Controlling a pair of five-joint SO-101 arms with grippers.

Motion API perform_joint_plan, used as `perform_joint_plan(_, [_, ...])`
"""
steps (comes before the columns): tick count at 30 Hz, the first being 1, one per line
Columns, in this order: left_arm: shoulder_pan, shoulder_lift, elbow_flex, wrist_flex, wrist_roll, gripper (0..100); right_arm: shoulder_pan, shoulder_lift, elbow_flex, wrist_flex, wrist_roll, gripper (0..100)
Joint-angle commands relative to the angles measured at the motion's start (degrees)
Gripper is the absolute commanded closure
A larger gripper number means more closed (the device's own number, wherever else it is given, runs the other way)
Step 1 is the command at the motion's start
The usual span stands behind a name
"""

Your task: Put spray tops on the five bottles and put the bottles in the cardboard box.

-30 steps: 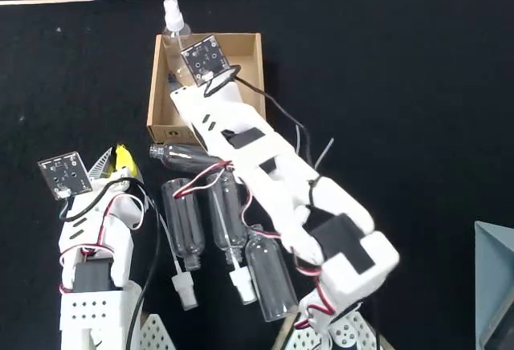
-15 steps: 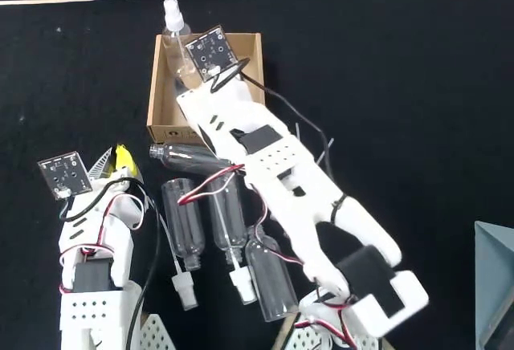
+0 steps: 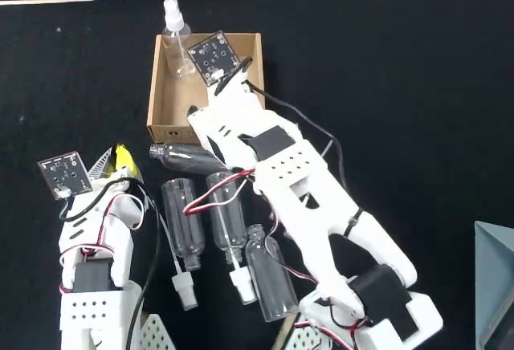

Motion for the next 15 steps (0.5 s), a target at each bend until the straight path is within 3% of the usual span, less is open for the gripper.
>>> perform_joint_plan(1, [-2.1, -0.8, 1.4, -0.3, -0.5, 96, 0.3, -3.7, -0.6, 2.9, 2.1, 73.3])
perform_joint_plan(7, [-5.7, -0.9, 0.4, -0.6, -0.7, 96, -3.3, -3.3, -4.0, 11.3, 8.4, 73.3])
perform_joint_plan(15, [-11.6, -0.9, 0.6, -2.7, -15.9, 96, -5.9, -3.2, -10.2, 19.5, 10.1, 73.4])
